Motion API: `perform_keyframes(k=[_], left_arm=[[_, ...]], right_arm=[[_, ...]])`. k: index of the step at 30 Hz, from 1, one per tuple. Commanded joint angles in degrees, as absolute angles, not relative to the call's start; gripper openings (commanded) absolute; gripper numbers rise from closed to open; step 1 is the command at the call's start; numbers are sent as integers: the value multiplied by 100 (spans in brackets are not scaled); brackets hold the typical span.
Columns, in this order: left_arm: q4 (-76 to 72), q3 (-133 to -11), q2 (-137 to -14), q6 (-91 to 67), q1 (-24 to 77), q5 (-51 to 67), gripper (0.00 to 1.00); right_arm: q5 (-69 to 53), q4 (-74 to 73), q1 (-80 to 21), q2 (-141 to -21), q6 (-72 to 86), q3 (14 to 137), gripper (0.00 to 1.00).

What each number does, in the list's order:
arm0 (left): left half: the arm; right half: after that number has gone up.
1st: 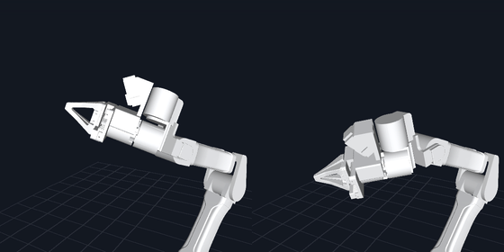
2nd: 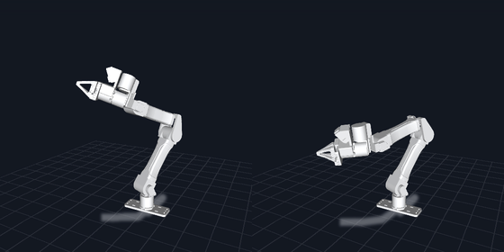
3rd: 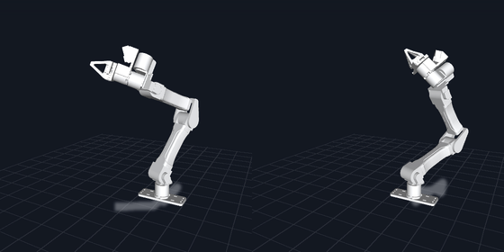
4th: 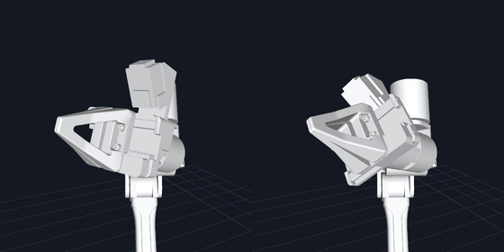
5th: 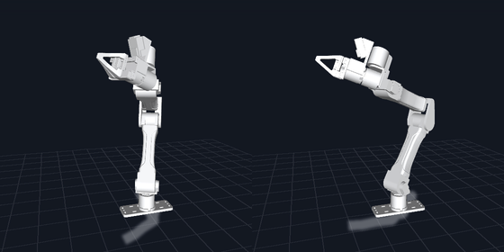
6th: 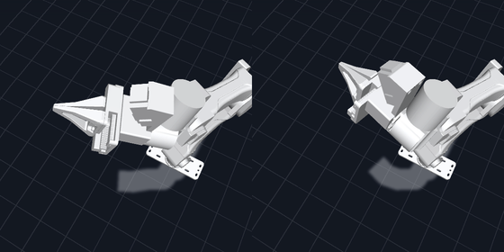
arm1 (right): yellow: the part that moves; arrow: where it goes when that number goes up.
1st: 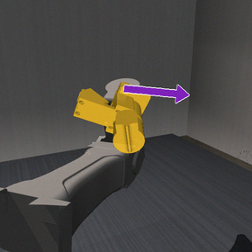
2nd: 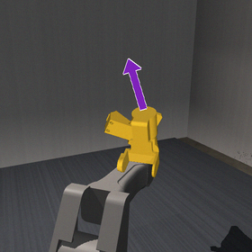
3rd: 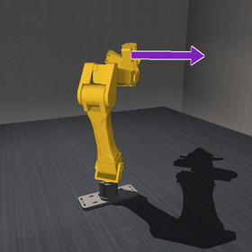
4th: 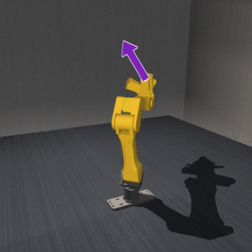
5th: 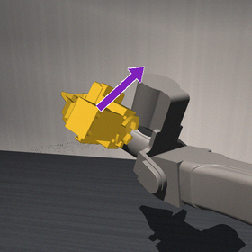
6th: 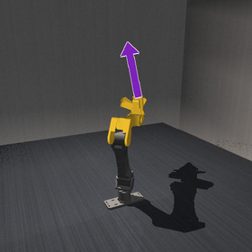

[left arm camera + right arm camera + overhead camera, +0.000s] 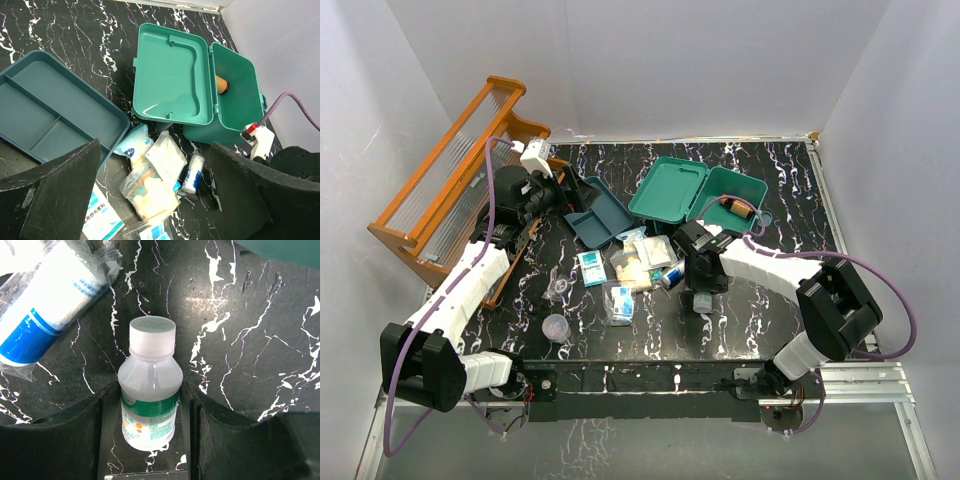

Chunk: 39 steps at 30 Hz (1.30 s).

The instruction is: Organize the medicine kit

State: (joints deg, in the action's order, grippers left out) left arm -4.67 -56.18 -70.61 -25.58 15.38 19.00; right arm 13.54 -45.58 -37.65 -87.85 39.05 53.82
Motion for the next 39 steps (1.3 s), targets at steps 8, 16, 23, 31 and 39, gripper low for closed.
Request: perform_keyframes(k=[8, 16, 23, 31, 39], left_arm=[[-581, -5695, -6953, -2488, 1573, 1901, 88], [-542, -5744, -6966, -2418, 1573, 1857, 89], [-437, -5880, -7014, -2277, 1577, 1762, 89], [-348, -5885, -6989, -2169, 1575, 1712, 89], [-306, -5895, -7024, -2068, 1578, 1679, 89]], right_arm=[[1434, -4458, -3787, -8745, 3743, 5595, 33], [1821, -4418, -3779, -7814, 2604, 6629, 32], [2089, -4163, -3408, -7802, 1480, 7864, 32], [1792, -3217, -2174, -8130, 441, 8136, 30], [761, -2548, -1485, -8714, -528, 7853, 26]])
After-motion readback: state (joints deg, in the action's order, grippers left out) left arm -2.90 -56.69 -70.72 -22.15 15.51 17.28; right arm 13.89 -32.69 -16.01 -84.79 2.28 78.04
